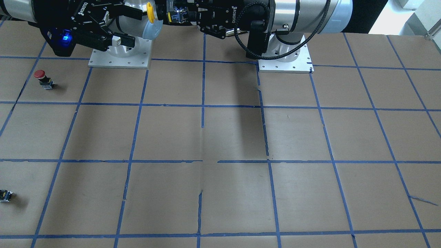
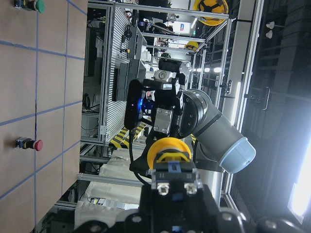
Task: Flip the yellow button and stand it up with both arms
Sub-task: 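Close the right gripper on the yellow cap held by the left gripper, then open the left gripper and pull back while the right gripper carries the button, then lower the button upright onto the table with the right gripper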
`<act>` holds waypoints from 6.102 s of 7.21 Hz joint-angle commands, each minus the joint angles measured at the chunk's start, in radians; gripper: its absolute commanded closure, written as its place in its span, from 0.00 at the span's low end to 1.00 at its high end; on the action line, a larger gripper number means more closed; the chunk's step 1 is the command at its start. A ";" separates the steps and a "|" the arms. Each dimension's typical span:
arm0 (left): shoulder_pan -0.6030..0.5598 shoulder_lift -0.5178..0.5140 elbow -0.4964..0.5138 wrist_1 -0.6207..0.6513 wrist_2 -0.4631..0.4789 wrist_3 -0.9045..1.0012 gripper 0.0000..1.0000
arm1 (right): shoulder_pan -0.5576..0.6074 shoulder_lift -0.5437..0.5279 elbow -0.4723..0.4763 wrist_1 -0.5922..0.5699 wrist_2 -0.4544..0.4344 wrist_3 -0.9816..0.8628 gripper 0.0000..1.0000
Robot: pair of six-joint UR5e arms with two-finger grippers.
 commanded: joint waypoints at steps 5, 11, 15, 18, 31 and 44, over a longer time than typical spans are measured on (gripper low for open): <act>-0.005 0.006 -0.007 0.044 -0.005 -0.077 0.99 | 0.041 -0.025 0.000 0.042 0.055 0.004 0.00; -0.005 0.012 -0.008 0.050 -0.005 -0.081 0.99 | 0.038 -0.057 0.007 0.071 0.061 0.007 0.40; -0.005 0.015 -0.010 0.049 -0.006 -0.081 0.99 | 0.036 -0.056 0.007 0.071 0.063 0.007 0.73; -0.005 0.014 0.004 0.050 0.000 -0.116 0.01 | 0.036 -0.056 0.000 0.073 0.063 0.009 0.74; -0.004 -0.071 0.236 0.477 1.036 -0.491 0.01 | -0.059 -0.025 -0.003 -0.417 -0.911 -0.476 0.74; -0.021 -0.124 0.317 0.237 1.627 -0.356 0.01 | -0.433 0.305 0.370 -1.553 -1.080 -1.538 0.84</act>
